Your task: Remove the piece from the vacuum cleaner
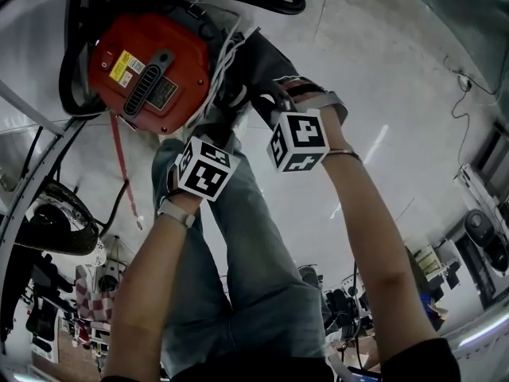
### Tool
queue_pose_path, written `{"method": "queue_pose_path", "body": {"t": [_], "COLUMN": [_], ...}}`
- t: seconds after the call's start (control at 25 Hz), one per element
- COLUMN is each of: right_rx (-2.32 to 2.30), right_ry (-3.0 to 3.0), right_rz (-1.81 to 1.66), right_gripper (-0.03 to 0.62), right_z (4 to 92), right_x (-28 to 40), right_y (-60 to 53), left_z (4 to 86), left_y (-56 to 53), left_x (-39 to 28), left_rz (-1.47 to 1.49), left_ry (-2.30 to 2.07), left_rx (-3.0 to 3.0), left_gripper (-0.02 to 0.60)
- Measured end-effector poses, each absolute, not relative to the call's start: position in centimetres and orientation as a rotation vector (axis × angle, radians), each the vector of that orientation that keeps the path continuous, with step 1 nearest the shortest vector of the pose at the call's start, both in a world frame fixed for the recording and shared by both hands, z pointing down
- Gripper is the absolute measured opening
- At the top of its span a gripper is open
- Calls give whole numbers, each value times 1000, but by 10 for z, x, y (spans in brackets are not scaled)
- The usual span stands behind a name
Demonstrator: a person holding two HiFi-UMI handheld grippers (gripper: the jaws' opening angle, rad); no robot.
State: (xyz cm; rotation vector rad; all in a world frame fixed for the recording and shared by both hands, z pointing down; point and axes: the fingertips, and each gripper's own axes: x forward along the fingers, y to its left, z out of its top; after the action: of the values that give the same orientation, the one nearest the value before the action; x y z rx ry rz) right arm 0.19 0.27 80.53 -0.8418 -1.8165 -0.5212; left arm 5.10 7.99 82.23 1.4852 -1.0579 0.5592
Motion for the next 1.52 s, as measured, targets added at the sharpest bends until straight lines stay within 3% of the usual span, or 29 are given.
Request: {"method": "queue_pose_path", "body": {"t": [1.52], "right_rx": [-672], "right_ry": [-1862], "right_rz": [-397], "right_gripper": [69], "right_z": [805], "right_x": [22], "right_y": [2], "left_z": [831], "left_y": [76], "left_x": [56], "left_rz": [585], "left_ry": [-1024], "left_rx": [1480], "left_gripper": [43]}}
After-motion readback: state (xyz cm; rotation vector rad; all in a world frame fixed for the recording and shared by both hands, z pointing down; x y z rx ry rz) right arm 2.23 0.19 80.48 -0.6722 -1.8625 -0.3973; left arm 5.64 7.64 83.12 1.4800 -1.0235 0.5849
